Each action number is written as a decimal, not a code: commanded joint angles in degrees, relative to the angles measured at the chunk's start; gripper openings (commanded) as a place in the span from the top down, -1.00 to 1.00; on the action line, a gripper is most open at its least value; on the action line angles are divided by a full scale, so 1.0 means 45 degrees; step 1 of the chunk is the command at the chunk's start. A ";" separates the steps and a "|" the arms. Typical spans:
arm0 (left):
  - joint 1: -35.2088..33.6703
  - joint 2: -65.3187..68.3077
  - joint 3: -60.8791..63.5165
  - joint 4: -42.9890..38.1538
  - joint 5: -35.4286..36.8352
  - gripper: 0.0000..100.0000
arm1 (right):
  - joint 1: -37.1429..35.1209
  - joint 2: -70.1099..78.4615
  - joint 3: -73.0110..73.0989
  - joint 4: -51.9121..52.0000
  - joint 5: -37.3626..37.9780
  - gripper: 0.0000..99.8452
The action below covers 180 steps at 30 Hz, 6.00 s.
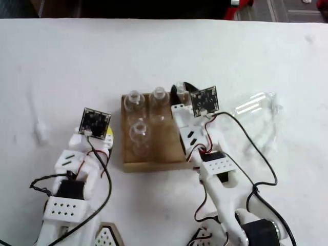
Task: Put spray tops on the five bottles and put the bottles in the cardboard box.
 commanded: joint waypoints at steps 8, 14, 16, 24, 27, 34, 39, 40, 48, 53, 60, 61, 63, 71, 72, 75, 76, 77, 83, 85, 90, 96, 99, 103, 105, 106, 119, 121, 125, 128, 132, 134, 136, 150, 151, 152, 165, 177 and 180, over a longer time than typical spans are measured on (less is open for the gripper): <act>0.0147 0.0010 -0.0078 -0.0293 -0.0117 0.94 | 0.0459 0.3683 -0.0508 -0.5929 -0.0098 0.97; 0.0147 0.0010 -0.0078 -0.0313 -0.0137 0.94 | 0.0498 0.4777 -0.0313 -0.7883 -0.0078 0.97; 0.0166 0.0010 -0.0078 -0.0332 -0.0137 0.94 | 0.0420 0.4777 -0.0078 -0.7883 -0.0078 0.97; 0.0166 0.0010 -0.0078 -0.0293 -0.0137 0.94 | 0.0420 0.4835 0.0176 -0.7902 -0.0059 0.97; 0.0166 0.0010 -0.0078 -0.0274 -0.0137 0.94 | 0.0635 0.4894 0.0176 -0.7902 -0.0059 0.97; 0.0166 0.0010 -0.0078 -0.0274 -0.0156 0.94 | 0.0518 0.4796 0.0469 -0.7883 0.0117 0.97; 0.0166 0.0010 -0.0078 -0.0274 -0.0156 0.94 | 0.0068 0.4913 0.0527 -0.7805 0.1582 0.97; 0.0166 0.0010 -0.0078 -0.0274 -0.0156 0.94 | 0.0010 0.4913 0.0547 -0.7805 0.1719 0.97; 0.0147 0.0010 -0.0078 -0.0274 -0.0156 0.94 | -0.0010 0.4894 0.0742 -0.7844 0.1719 0.81; 0.0147 0.0010 -0.0078 -0.0274 -0.0156 0.94 | -0.0010 0.4894 0.0801 -0.7844 0.1719 0.64; 0.0147 0.0010 -0.0078 -0.0313 -0.0156 0.94 | -0.0518 0.4562 0.1543 -0.8547 0.1719 0.64; 0.0147 0.0010 -0.0078 -0.0313 -0.0156 0.94 | -0.0674 0.4425 0.1778 -0.8781 0.1719 0.64; 0.0147 0.0010 -0.0078 -0.0313 -0.0156 0.94 | -0.0772 0.4034 0.2149 -0.9094 0.1719 0.63; 0.0147 0.0010 -0.0078 -0.0313 -0.0156 0.94 | -0.0205 0.2178 0.2911 -0.9055 0.1543 0.64; 0.0147 0.0010 -0.0078 -0.0313 -0.0156 0.94 | -0.0205 0.1944 0.3028 -0.9055 0.1231 0.64; 0.0147 0.0010 -0.0078 -0.0313 -0.0156 0.94 | -0.0205 0.1299 0.3419 -0.9055 0.0449 0.64; 0.0147 0.0010 -0.0078 -0.0313 -0.0156 0.94 | -0.0225 0.1084 0.3536 -0.9055 0.0352 0.64; 0.0147 0.0010 -0.0078 -0.0313 -0.0156 0.94 | -0.0225 0.0908 0.3614 -0.9055 0.0332 0.64; 0.0147 0.0029 -0.0078 -0.0332 -0.0156 0.94 | -0.0186 0.0479 0.3731 -0.9055 0.0293 0.64; 0.0147 0.0029 -0.0078 -0.0332 -0.0156 0.94 | -0.0166 0.0381 0.3888 -0.9172 0.0293 0.64; 0.0147 0.0029 -0.0078 -0.0332 -0.0156 0.94 | 0.0147 -0.0440 0.4786 -1.0950 0.0274 0.64; 0.0147 0.0029 -0.0078 -0.0352 -0.0156 0.94 | 0.2725 -0.2452 0.4415 -0.9582 -0.2364 0.66; 0.0147 0.0029 -0.0078 -0.0352 -0.0156 0.94 | 0.4562 -0.3096 0.3067 -0.6281 -0.4962 0.75; 0.0147 0.0029 -0.0078 -0.0352 -0.0176 0.94 | 0.6535 -0.2921 0.0723 -0.1397 -0.7873 0.78; 0.0147 0.0049 -0.0078 -0.0352 -0.0176 0.94 | 0.6847 -0.2491 -0.0332 0.0576 -0.8791 0.75; 0.0147 0.0049 -0.0078 -0.0352 -0.0176 0.94 | 0.6828 -0.2217 -0.0781 0.1338 -0.8947 0.72; 0.0147 0.0049 -0.0078 -0.0352 -0.0176 0.94 | 0.7160 0.3038 -0.6916 0.7531 -0.8987 0.52; 0.0147 0.0049 -0.0078 -0.0352 -0.0176 0.94 | 0.7336 0.4093 -0.8537 0.9368 -0.8928 0.52; 0.0147 0.0029 -0.0078 -0.0352 -0.0176 0.94 | 0.7922 0.5851 -1.1253 1.2298 -0.8928 0.52; 0.0147 0.0029 -0.0078 -0.0352 -0.0176 0.94 | 0.8723 0.6965 -1.2620 1.3333 -0.8928 0.52; 0.0147 0.0029 -0.0078 -0.0352 -0.0176 0.94 | 0.9563 0.8313 -1.3734 1.3451 -0.9026 0.52; 0.0166 0.0029 -0.0078 -0.0352 -0.0176 0.94 | 0.9661 0.8879 -1.4242 1.3470 -0.9026 0.52; 0.0166 0.0029 -0.0078 -0.0352 -0.0176 0.94 | 0.9661 0.9231 -1.4730 1.3548 -0.9006 0.52; 0.0166 0.0068 -0.0078 -0.0352 -0.0176 0.94 | 0.8156 1.0403 -1.9165 1.7084 -0.8987 0.52; 0.0166 0.0068 -0.0078 -0.0352 -0.0176 0.94 | 0.8059 1.0735 -1.9614 1.7416 -0.9026 0.52; 0.0166 0.0068 -0.0078 -0.0352 -0.0176 0.94 | 0.7980 1.1106 -2.0103 1.7748 -0.9045 0.52; 0.0166 0.0068 -0.0078 -0.0352 -0.0176 0.94 | 0.8410 1.4623 -2.5143 2.0952 -0.9905 0.52; 0.0166 0.0068 -0.0078 -0.0352 -0.0176 0.94 | 0.8469 1.6713 -2.7683 2.1011 -0.9670 0.67; 0.0166 0.0068 -0.0078 -0.0352 -0.0176 0.94 | 0.8508 1.7143 -2.8230 2.1011 -0.8830 0.74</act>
